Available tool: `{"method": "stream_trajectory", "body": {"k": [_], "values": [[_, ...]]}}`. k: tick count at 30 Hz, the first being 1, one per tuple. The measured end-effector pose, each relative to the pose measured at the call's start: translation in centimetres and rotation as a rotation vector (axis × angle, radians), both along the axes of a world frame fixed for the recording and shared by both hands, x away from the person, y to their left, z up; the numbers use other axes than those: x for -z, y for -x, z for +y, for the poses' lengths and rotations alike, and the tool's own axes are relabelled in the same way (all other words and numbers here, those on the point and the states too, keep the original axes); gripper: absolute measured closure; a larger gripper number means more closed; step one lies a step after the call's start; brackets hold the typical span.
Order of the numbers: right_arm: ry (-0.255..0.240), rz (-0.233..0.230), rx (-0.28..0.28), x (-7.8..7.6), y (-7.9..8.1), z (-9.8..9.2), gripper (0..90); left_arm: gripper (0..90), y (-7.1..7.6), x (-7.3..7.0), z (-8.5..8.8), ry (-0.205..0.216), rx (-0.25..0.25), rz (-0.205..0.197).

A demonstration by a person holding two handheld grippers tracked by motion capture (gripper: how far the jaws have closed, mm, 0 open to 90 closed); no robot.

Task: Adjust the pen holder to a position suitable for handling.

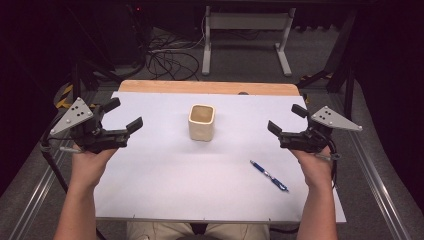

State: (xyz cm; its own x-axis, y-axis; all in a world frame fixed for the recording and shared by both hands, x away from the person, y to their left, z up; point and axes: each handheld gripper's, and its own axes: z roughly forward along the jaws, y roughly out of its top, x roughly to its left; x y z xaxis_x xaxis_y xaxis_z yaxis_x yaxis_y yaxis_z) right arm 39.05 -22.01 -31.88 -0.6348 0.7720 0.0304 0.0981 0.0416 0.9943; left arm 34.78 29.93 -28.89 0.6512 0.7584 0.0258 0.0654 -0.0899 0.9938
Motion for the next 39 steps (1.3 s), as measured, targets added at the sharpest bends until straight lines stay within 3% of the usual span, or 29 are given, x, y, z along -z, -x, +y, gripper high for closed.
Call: {"method": "stream_trajectory", "body": {"k": [4,19,33,39], "values": [[0.035,0.05,0.005,0.4,-0.4,-0.1,6.9,6.6,0.0,0.0,0.0,0.003,0.004,0.0],[0.176,0.157,-0.034,1.8,-1.2,0.5,32.9,6.7,0.0,0.1,-0.2,-0.011,0.012,-0.003],[0.269,0.286,-0.088,3.6,-2.2,1.3,44.2,7.7,0.2,0.0,-0.1,-0.001,0.008,-0.012],[0.291,0.319,-0.1,4.1,-2.4,1.5,47.3,7.8,0.2,0.1,-0.2,-0.006,0.015,-0.01]]}}
